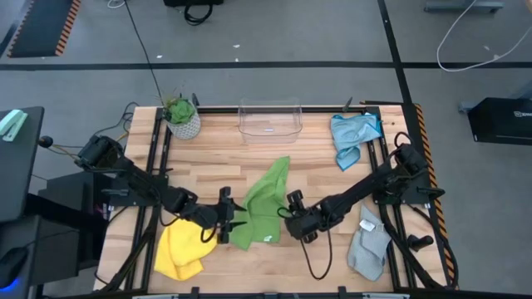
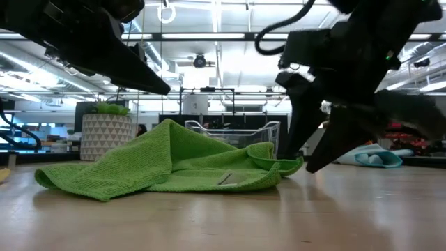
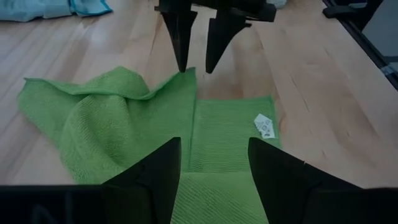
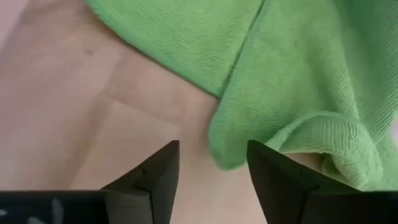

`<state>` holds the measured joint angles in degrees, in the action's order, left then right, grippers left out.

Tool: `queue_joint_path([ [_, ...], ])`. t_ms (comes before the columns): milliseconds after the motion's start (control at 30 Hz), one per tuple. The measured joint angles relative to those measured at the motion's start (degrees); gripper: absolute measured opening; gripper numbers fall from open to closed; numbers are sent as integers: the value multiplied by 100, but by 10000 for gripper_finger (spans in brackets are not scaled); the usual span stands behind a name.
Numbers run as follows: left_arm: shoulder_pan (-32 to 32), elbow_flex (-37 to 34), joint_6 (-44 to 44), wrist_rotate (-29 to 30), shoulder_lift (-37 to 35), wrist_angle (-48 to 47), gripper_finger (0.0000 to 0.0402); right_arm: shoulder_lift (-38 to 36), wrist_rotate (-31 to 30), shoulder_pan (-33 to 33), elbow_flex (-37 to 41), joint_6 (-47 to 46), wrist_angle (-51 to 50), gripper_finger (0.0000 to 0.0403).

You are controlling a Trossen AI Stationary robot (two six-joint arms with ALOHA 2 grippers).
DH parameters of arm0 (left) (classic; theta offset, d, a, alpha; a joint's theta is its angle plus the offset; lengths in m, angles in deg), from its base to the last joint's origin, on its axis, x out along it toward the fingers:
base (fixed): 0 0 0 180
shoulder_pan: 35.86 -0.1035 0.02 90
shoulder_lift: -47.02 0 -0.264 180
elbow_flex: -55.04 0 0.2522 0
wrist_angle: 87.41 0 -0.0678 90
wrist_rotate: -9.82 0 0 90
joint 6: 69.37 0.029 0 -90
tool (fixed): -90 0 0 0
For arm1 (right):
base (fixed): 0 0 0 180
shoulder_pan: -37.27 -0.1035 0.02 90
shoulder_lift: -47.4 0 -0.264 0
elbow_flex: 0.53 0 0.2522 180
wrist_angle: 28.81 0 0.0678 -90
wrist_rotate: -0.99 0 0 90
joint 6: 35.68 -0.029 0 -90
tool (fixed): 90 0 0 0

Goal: Fold microfiber towels
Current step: Fold the green microfiber cloth

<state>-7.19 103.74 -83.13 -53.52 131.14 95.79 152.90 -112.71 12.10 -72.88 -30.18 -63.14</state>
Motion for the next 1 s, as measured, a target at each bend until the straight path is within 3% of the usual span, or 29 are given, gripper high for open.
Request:
queue_joint_path([
  [200, -38, 0, 2, 0, 0, 35, 194, 255, -35, 174, -17, 249, 200, 141],
  [467, -38, 0, 1, -2, 0, 121, 183, -77, -499, -26, -62, 200, 295, 11],
  [800, -38, 252, 260, 42, 0, 148, 202, -203, -775, 152, -1174, 220, 208, 11],
  [1000, -95, 558, 392, 545, 0, -321, 235, -203, -848, 374, -1745, 278, 213, 13],
])
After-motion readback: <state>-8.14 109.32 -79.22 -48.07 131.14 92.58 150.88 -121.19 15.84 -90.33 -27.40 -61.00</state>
